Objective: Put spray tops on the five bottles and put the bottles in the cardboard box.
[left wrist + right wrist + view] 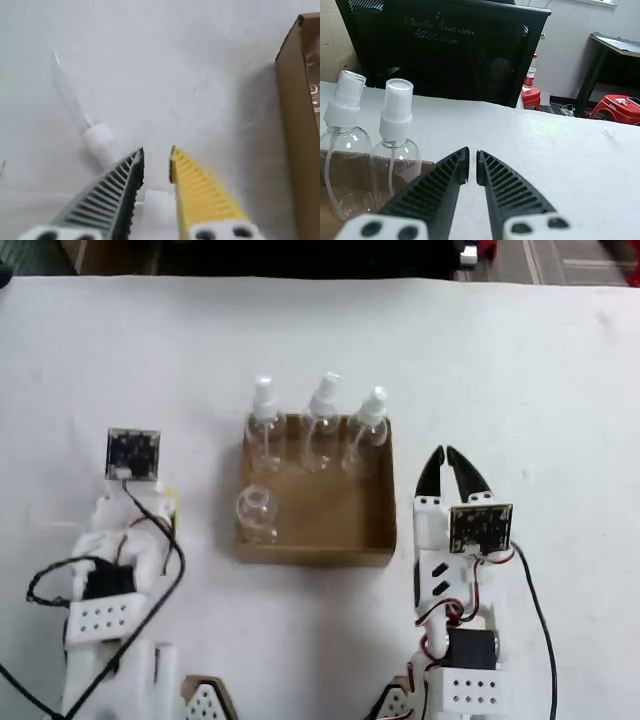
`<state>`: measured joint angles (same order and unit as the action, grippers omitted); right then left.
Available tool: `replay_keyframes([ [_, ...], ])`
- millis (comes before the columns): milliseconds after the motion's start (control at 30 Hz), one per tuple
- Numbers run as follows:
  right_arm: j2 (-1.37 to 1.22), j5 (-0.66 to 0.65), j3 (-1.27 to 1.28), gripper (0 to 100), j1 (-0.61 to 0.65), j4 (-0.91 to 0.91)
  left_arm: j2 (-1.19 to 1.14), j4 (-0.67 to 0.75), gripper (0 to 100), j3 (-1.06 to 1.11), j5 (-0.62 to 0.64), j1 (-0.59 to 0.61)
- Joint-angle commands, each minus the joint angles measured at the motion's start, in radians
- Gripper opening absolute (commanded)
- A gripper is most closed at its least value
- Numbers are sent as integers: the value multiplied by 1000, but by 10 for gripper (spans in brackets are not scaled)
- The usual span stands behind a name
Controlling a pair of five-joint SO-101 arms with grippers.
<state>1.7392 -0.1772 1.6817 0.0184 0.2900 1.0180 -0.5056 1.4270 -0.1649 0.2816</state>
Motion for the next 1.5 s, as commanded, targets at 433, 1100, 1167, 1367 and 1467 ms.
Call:
replay_keyframes([
  [433, 1, -2, 12, 18, 35, -13, 828, -250, 23, 264, 9, -12],
  [1100, 1, -2, 12, 18, 28, -13, 792, -770, 23, 265, 12, -5],
  [1167, 1, -2, 12, 18, 30, -13, 792, -770, 23, 265, 12, -5],
  [1367, 1, -2, 12, 18, 33, -13, 792, -770, 23, 265, 12, -5],
  [1467, 1, -2, 12, 18, 33, -13, 792, -770, 23, 265, 12, -5],
])
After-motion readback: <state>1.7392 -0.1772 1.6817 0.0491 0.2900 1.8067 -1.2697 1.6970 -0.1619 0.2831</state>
